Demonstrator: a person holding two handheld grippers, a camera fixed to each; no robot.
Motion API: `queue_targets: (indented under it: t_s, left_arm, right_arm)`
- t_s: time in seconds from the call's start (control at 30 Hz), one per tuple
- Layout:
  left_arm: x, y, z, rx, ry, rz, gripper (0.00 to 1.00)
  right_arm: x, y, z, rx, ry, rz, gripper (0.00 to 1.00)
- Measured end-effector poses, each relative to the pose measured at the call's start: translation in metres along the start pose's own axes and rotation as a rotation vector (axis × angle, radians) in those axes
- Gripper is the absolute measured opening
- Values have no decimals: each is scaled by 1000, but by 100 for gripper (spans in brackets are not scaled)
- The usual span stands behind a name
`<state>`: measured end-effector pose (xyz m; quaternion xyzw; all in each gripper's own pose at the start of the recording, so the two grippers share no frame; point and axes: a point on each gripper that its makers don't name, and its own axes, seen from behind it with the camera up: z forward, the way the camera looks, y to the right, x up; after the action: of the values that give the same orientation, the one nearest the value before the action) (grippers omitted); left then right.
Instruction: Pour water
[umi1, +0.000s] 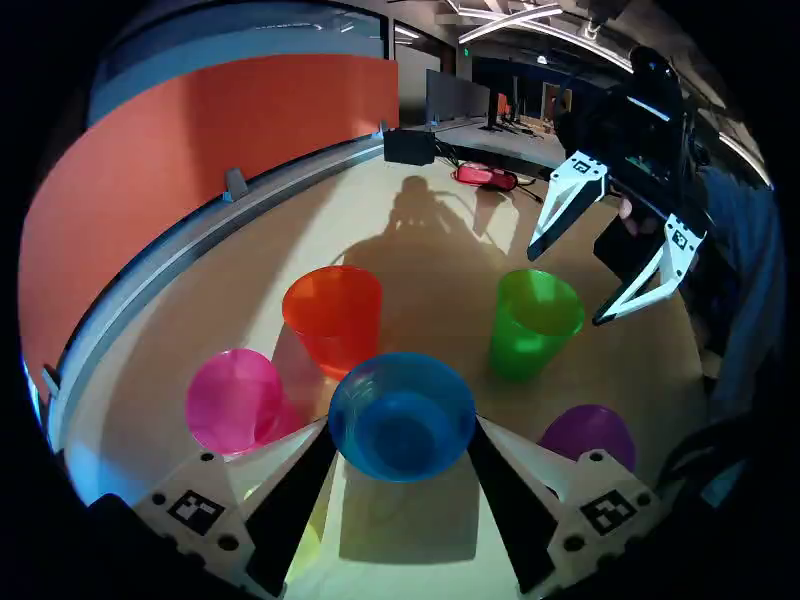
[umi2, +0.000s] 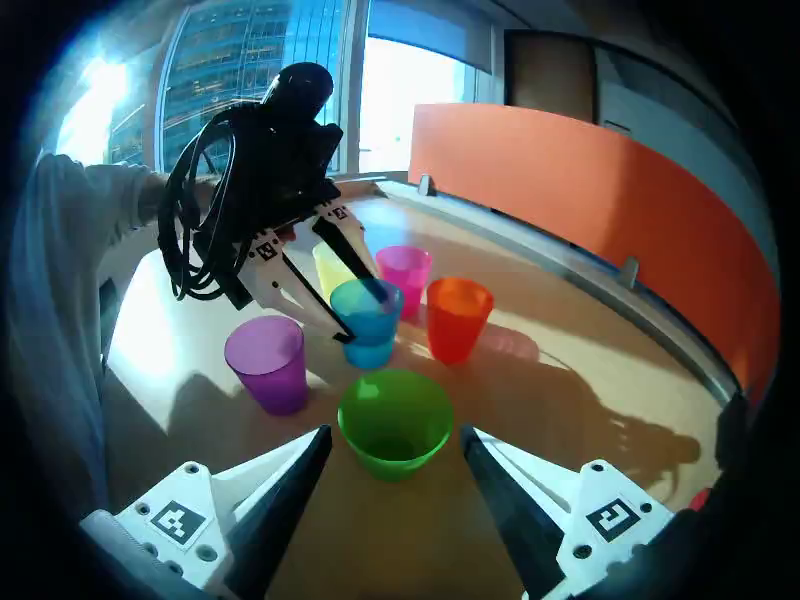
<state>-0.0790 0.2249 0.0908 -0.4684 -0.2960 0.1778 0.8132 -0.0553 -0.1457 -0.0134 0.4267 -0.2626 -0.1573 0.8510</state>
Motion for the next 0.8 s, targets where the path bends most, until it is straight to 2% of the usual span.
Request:
queue_targets:
  t_s: [0.47,0.8]
  left_arm:
    - [5,2,-7,-3,28,-26,87]
    - [24,2,-26,10,97,-32,87]
  right_arm:
    - [-6,0,8,1,-9,-3,99]
    - [-8,-1,14,3,-5,2,99]
